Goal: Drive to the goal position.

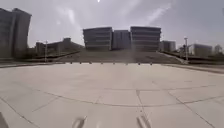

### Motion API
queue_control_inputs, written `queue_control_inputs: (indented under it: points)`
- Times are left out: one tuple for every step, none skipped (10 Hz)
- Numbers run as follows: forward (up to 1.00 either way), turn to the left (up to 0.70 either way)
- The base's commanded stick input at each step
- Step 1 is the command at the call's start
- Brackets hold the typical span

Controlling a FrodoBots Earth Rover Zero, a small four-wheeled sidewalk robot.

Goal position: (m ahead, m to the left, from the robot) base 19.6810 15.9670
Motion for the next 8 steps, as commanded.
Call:
queue_control_inputs:
  points:
    - [0.70, 0.00]
    - [0.70, 0.00]
    - [0.70, 0.00]
    - [0.70, 0.00]
    - [0.70, 0.00]
    - [0.70, 0.00]
    - [0.70, 0.00]
    - [0.70, 0.00]
